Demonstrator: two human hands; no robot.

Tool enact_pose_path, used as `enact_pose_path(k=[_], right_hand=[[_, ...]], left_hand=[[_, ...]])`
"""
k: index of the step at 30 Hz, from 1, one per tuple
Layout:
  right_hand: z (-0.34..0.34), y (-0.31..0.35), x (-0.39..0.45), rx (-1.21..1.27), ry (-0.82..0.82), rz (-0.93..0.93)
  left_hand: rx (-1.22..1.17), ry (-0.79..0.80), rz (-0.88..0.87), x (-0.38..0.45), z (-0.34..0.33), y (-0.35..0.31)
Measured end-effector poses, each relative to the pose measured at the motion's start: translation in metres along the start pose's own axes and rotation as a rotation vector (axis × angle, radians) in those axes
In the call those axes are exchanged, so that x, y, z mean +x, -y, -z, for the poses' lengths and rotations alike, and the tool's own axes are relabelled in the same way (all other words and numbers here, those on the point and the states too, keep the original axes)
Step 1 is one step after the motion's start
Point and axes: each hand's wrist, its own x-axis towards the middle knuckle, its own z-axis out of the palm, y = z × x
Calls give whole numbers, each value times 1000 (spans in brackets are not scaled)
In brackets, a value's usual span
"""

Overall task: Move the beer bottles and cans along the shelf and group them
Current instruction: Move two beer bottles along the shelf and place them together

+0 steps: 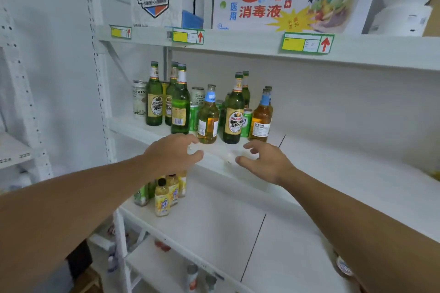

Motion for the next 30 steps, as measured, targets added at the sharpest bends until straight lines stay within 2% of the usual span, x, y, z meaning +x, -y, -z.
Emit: enact_pose_path(k=[6, 16, 24, 27, 30], right_hand=[[-11, -1, 26, 25, -20, -22], [1, -22, 95, 238, -36, 79], [-33, -15, 155, 612, -143, 12], [-46, -8, 174, 688, -225, -19], [-53, -5, 186, 665, -318, -31]], left_hand=[[-63, 19, -30, 31, -16, 5], [-35, -16, 96, 91, -15, 8], [-466, -182, 252, 145, -35, -3], [-576, -218, 190, 165, -44, -3], [-650, -221, 112, 177, -56, 1]])
